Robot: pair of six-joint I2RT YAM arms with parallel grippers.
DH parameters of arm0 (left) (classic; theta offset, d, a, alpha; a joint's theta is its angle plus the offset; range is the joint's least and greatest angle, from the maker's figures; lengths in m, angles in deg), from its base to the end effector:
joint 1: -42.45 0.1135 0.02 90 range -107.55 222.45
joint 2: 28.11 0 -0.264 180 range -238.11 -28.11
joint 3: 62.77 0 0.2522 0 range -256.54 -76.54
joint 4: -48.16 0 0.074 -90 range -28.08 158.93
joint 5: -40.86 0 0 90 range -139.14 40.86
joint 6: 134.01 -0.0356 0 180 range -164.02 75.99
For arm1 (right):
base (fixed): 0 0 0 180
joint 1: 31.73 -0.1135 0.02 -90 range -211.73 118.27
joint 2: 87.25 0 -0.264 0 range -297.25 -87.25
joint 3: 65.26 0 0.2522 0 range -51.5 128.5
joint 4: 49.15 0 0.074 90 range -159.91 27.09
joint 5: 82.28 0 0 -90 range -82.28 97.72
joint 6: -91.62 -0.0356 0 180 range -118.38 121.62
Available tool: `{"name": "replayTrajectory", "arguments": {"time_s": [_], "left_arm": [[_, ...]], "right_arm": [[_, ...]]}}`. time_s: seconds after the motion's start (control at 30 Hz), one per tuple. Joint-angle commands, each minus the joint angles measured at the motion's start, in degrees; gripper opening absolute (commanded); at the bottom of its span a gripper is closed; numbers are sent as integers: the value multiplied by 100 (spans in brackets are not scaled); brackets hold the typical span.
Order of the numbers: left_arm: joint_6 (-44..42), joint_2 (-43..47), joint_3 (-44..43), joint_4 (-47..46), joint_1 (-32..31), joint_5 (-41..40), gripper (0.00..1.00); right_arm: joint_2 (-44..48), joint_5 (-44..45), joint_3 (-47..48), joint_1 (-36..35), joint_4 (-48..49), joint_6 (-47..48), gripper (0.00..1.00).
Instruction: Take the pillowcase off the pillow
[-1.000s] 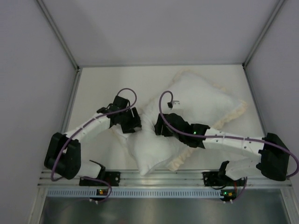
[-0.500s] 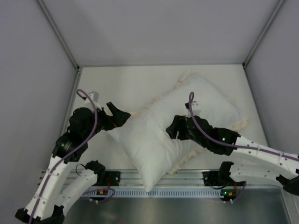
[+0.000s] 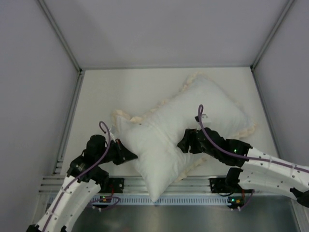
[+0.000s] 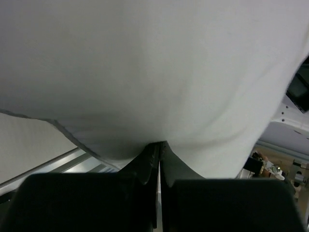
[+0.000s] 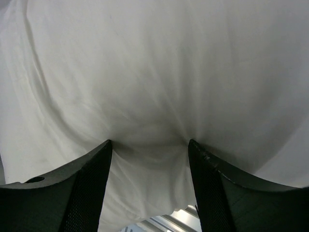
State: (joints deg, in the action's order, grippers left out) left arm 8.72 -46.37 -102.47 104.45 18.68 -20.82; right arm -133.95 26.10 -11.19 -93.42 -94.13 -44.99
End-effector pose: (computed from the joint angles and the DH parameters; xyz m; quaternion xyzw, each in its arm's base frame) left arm 0.0760 -0.0519 0.2282 -0.1053 0.8605 -0.4482 0.2182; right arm 0.0926 0.1483 0.2722 -0.0463 0.8874 0.2693 0.3714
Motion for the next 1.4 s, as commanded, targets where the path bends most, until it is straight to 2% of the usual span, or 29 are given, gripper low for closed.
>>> {"name": "replayTrajectory", "arguments": {"time_s": [0.0, 0.1, 0.13, 0.2, 0.27, 0.3, 0.33, 0.43, 0.5, 0.57, 0.77, 0.93, 1.13, 1.27, 1.37], "left_arm": [[334, -300, 606, -366, 4, -115, 0], [483, -1037, 809, -1612, 13, -318, 0], [484, -1552, 722, -2103, 13, -518, 0], [205, -2161, 76, -2309, 13, -791, 0], [-69, -3040, -567, -1987, 21, -1395, 0], [-322, -3278, -867, -1915, 21, -1512, 4], [-438, -3637, -1435, -1819, 21, -1557, 11], [-799, -3607, -2220, -1248, 21, -1645, 60], [-939, -3256, -2354, -792, 13, -1671, 84], [-940, -2597, -2294, -483, 13, -1593, 92], [-782, -1287, -1522, 467, 13, -960, 93], [-650, -750, -1011, 889, 13, -1224, 93], [-615, -609, -264, 399, 13, -645, 98], [-273, -196, 298, -541, 13, 242, 99], [-27, -143, 738, -1148, 21, 472, 99]], "right_arm": [[-23, -289, -217, 61, 142, -129, 62], [-243, -291, -314, 61, 459, -85, 62], [-435, -247, -253, 69, 477, -76, 63], [-647, -255, -139, 78, 564, -24, 62], [-937, -308, -16, 78, 687, 29, 63], [-1016, -308, 46, 96, 722, 99, 63], [-1147, -282, 151, 131, 740, 126, 63], [-1263, -255, 301, 271, 776, 213, 62], [-1228, -238, 345, 298, 793, 266, 63], [-1096, -202, 372, 333, 811, 301, 62], [-824, -158, 398, 579, 811, 512, 63], [-561, -457, 416, 1017, 802, 600, 63], [-323, -984, 372, 1598, 767, 785, 63], [-279, -1186, 346, 1783, 723, 873, 63], [-235, -1257, 328, 1836, 732, 847, 63]]}}
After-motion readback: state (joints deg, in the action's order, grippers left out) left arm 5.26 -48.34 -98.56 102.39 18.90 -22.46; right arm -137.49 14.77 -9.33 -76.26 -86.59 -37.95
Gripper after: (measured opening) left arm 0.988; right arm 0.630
